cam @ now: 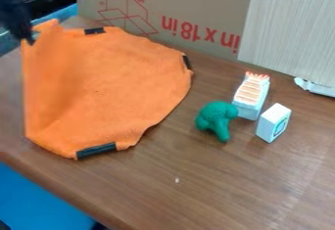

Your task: Fold the cloth from bottom left to the top right

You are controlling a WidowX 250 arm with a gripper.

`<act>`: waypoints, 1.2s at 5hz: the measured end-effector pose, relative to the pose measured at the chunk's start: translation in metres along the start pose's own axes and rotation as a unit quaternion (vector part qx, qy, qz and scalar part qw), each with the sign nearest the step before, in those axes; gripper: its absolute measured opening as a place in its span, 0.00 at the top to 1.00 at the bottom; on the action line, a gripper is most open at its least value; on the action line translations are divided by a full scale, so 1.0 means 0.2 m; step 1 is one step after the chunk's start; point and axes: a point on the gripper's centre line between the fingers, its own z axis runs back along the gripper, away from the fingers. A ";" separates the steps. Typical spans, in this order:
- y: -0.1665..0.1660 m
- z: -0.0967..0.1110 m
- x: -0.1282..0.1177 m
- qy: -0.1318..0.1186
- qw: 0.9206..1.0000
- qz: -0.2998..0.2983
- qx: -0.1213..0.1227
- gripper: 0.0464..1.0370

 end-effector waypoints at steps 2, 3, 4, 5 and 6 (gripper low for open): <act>-0.36 -0.03 -0.08 0.022 1.000 -0.007 0.011 1.00; -0.52 -0.04 -0.07 0.035 0.999 0.007 0.013 1.00; -0.64 -0.09 -0.05 0.051 0.998 0.024 0.020 1.00; -0.72 -0.16 -0.02 0.050 0.998 0.034 0.028 1.00; -0.79 -0.21 -0.03 0.051 0.997 0.030 0.038 1.00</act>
